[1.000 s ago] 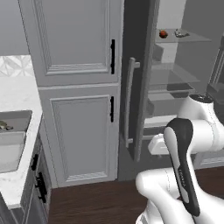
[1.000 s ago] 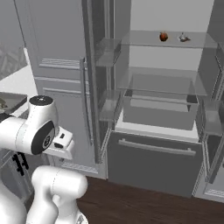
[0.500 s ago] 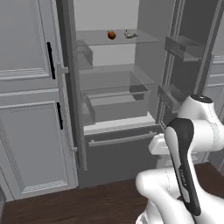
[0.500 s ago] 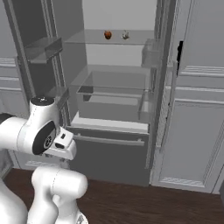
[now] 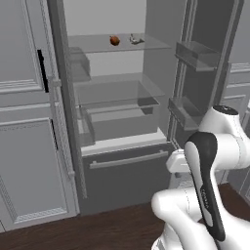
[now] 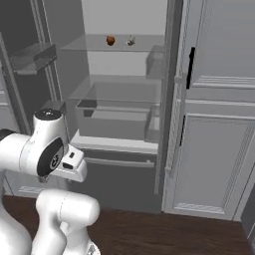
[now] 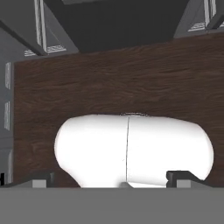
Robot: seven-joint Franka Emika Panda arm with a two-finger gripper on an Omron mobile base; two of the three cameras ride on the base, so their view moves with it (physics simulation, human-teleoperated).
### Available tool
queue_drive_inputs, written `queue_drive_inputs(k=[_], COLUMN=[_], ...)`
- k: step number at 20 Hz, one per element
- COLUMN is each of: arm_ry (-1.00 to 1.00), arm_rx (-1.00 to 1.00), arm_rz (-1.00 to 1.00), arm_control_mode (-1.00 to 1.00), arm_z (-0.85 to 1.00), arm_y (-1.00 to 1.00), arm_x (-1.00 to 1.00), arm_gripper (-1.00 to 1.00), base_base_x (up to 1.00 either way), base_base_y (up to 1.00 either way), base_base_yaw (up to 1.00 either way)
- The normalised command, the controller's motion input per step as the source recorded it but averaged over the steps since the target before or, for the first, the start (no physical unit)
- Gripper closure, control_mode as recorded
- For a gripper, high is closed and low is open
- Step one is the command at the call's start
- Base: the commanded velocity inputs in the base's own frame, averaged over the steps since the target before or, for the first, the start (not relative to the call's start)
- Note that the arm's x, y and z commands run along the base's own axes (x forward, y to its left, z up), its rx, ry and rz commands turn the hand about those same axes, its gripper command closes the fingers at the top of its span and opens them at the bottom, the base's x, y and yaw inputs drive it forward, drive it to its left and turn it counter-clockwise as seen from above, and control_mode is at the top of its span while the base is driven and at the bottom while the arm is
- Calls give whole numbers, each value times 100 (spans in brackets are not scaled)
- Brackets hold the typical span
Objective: Place one bell pepper and one fish in each tupperware on the nearby counter, to pack two identical lunches.
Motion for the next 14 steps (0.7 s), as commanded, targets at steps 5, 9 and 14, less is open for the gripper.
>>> queue_drive_inputs(k=[5,9,14], arm_ry=[0,0,0], arm_rx=[0,0,0], arm_rz=[0,0,0], arm_control_mode=[100,100,100], arm_z=[0,0,0], arm_y=[0,0,0], arm_x=[0,0,0], arm_gripper=[-100,-100,-100], base_base_x=[95,81,53], base_base_y=[-34,-29,-16], base_base_yaw=[0,0,0])
